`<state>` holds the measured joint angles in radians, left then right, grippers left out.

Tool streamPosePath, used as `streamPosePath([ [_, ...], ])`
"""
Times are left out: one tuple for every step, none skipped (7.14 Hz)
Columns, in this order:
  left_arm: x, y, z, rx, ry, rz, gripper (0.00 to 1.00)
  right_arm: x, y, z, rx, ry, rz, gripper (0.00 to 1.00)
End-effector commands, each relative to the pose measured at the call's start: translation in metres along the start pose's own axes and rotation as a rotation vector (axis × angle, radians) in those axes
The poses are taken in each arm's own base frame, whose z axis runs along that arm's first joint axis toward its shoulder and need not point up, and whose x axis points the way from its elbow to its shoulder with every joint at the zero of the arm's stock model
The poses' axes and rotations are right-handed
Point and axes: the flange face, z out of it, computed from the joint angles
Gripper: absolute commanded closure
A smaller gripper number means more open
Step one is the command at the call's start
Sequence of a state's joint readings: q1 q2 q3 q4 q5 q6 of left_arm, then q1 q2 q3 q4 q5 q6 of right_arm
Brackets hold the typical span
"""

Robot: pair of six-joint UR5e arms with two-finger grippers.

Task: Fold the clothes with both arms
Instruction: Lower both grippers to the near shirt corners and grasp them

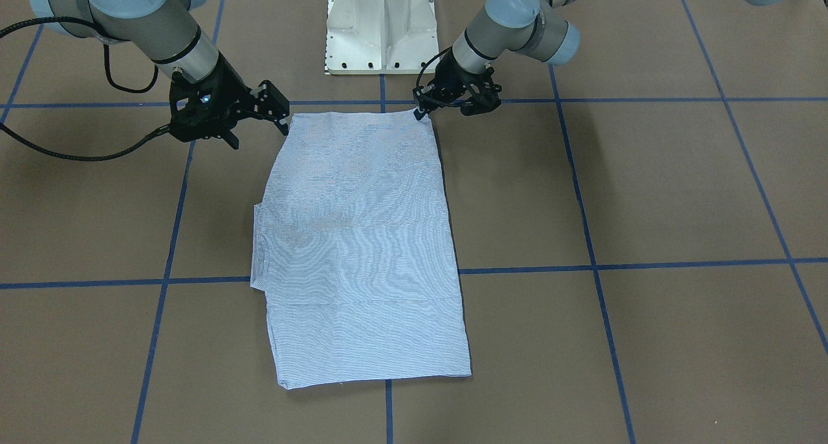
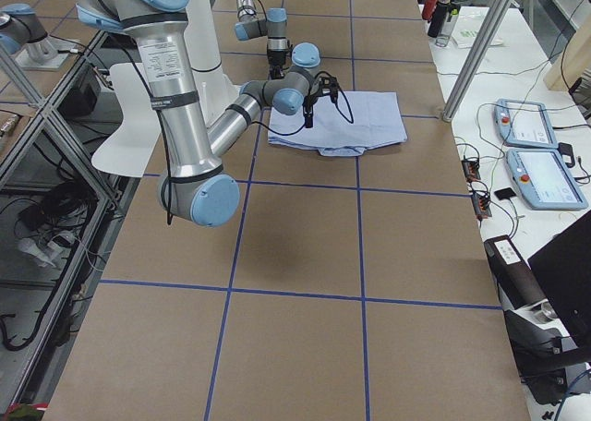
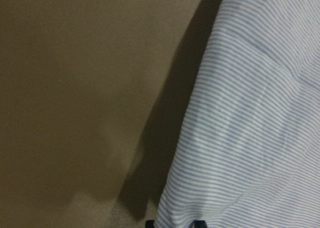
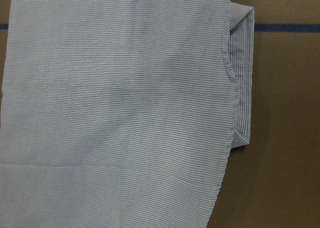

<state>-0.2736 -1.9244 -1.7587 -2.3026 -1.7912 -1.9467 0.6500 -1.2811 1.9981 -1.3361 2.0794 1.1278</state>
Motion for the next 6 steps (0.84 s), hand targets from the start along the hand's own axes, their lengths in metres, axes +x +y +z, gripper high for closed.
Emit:
streamPosePath([
  [0.008,0.004,-0.011,-0.006,0.020,0.004,1.00,-0.013,0.015,0.014,-0.012,0.003,0.115,0.00],
  [0.013,0.008,-0.018,-0.012,0.032,0.007,1.00,-0.025,0.032,0.029,-0.012,0.014,0.201,0.00],
  [0.013,0.008,-0.018,-0.012,0.031,0.007,1.00,-0.040,0.044,0.039,-0.007,0.021,0.273,0.00],
  [0.013,0.008,-0.017,-0.012,0.031,0.007,1.00,-0.054,0.070,0.057,-0.032,0.031,0.373,0.00],
  [0.013,0.008,-0.017,-0.013,0.030,0.007,1.00,-0.057,0.083,0.068,-0.033,0.052,0.424,0.00],
  [0.014,0.009,-0.018,-0.015,0.031,0.007,1.00,-0.061,0.100,0.081,-0.045,0.104,0.482,0.00],
])
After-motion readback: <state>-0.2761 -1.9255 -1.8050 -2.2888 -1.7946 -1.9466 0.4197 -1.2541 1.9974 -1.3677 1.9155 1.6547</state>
